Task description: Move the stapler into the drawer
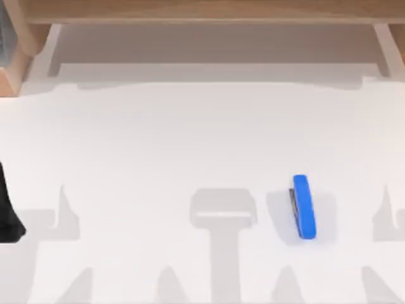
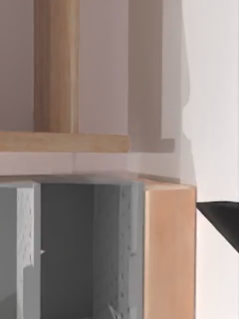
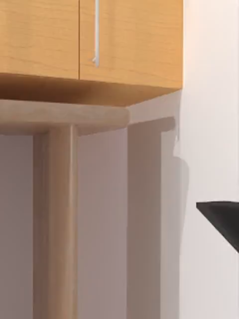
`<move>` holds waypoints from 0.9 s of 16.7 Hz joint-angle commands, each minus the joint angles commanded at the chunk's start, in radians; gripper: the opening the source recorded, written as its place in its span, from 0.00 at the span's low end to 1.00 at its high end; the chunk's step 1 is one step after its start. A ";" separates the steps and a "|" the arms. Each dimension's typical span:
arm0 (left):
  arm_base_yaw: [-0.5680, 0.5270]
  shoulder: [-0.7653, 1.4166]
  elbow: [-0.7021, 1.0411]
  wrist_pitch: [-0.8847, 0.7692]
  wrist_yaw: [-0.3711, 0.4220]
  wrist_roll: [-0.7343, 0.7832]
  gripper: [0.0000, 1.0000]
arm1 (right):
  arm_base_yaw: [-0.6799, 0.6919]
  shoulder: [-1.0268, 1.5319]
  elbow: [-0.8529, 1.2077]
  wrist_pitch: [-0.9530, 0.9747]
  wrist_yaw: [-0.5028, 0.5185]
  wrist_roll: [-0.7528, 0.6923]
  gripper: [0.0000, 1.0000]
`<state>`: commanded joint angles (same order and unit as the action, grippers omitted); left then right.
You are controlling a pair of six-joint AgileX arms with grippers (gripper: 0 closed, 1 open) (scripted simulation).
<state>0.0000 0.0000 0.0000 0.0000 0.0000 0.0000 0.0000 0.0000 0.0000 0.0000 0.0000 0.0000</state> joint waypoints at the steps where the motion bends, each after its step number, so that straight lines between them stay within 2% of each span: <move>1: 0.000 0.000 0.000 0.000 0.000 0.000 1.00 | 0.000 0.000 0.000 0.000 0.000 0.000 1.00; 4: 0.000 0.000 0.000 0.000 0.000 0.000 1.00 | -0.005 0.030 0.021 0.023 -0.010 -0.027 1.00; 7: 0.000 0.000 0.000 0.000 0.000 0.000 1.00 | -0.028 0.155 0.099 0.107 -0.045 -0.130 1.00; 11: 0.000 0.000 0.000 0.000 0.000 0.000 1.00 | -0.090 0.460 0.259 0.283 -0.109 -0.355 1.00; 15: 0.000 0.000 0.000 0.000 0.000 0.000 1.00 | -0.178 0.876 0.454 0.498 -0.181 -0.637 1.00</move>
<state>0.0000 0.0000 0.0000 0.0000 0.0000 0.0000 -0.1781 0.8759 0.4543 0.4984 -0.1814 -0.6373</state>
